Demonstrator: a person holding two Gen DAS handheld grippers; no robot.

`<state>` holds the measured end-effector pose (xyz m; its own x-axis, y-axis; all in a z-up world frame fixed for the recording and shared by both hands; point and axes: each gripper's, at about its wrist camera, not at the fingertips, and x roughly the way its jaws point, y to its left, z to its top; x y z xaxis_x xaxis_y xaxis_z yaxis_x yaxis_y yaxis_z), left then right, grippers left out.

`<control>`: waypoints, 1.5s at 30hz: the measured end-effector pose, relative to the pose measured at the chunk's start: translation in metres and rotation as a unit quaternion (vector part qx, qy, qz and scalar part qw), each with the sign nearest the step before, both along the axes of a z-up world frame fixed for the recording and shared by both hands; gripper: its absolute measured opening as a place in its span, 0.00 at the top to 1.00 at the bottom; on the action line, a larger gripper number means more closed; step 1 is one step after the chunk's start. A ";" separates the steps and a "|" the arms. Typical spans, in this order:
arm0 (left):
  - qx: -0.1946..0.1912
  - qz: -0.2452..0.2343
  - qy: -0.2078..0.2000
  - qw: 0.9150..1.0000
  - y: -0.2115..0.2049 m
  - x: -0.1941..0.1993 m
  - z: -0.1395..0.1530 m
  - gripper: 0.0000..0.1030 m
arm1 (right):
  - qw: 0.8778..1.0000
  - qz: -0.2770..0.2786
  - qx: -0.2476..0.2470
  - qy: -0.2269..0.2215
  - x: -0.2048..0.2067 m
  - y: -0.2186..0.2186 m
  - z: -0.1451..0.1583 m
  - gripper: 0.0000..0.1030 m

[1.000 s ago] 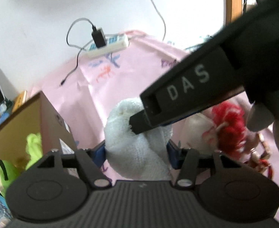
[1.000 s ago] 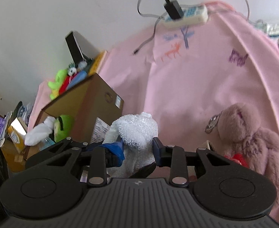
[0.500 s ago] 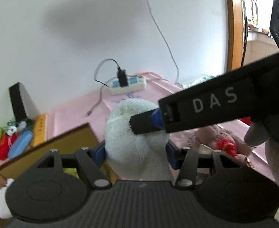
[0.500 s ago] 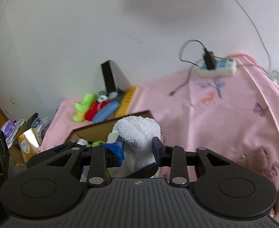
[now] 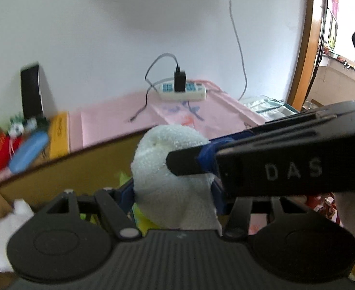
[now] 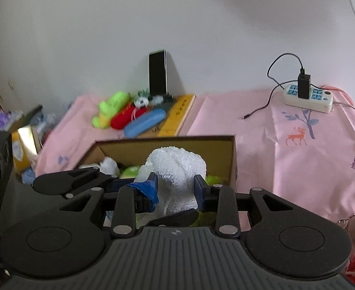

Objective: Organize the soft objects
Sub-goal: 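Lower the white towel into the box with the right gripper, then open the right gripper and withdraw it from the box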

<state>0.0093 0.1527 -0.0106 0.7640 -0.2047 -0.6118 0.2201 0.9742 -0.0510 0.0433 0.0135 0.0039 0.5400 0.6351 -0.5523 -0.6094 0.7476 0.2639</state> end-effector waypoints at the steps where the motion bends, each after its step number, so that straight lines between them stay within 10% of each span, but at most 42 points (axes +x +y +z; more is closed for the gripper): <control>1: -0.011 -0.002 0.011 1.000 0.005 0.003 -0.005 0.48 | 1.000 -0.001 -0.010 0.001 0.001 0.004 -0.003 0.86; 8: -0.083 -0.013 0.084 0.993 0.018 0.013 -0.028 0.48 | 0.997 -0.014 -0.080 -0.019 -0.001 0.026 -0.021 0.86; 18: -0.088 -0.040 0.116 0.988 0.018 0.021 -0.047 0.35 | 0.993 -0.039 -0.106 -0.026 0.001 0.030 -0.023 0.84; 35: -0.077 -0.018 0.112 0.990 0.034 0.002 -0.045 0.37 | 0.991 -0.042 0.057 0.111 0.009 0.021 -0.020 0.84; 45: -0.095 -0.038 0.104 0.989 0.031 0.004 -0.041 0.38 | 0.990 -0.086 -0.059 0.090 0.014 0.034 -0.033 0.84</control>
